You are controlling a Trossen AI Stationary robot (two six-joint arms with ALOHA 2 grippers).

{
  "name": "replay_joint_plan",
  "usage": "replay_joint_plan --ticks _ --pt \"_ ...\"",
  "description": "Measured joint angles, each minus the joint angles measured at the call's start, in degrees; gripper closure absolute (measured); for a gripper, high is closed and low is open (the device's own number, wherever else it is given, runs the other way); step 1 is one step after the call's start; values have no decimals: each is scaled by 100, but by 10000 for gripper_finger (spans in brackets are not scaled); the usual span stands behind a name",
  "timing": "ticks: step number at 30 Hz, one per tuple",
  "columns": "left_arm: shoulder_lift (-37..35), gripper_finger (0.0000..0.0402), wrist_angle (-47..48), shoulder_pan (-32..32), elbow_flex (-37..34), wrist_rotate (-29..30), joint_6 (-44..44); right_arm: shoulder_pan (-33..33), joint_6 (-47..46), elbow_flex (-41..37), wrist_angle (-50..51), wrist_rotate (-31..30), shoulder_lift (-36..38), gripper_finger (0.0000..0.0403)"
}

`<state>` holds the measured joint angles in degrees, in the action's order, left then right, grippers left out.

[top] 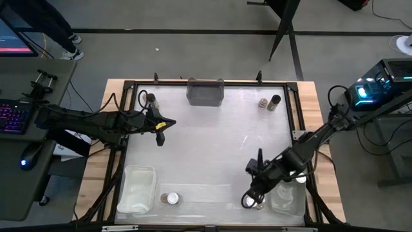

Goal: Sort spices by type
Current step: Put the right white seasoning bottle into the gray bin

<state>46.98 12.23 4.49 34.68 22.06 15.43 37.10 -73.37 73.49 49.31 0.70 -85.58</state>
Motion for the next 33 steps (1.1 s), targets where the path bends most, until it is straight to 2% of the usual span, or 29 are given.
replay_joint_plan --ticks 2,7,11,17,26,33 --pt "0 402 0 0 0 -3 -92 5 19 0 -305 244 -102 223" --pt "0 401 19 0 0 -4 -108 127 354 0 -1286 390 -254 102" --pt "0 402 21 0 0 -4 -108 213 445 0 -1209 443 -385 48" --pt "0 401 20 0 0 -2 -108 347 403 -2 -456 652 -653 41" --pt "0 401 17 0 0 -2 -110 345 443 -4 -403 224 -928 41" --pt "0 401 39 0 0 -2 -108 345 791 -4 -401 237 -1287 41"
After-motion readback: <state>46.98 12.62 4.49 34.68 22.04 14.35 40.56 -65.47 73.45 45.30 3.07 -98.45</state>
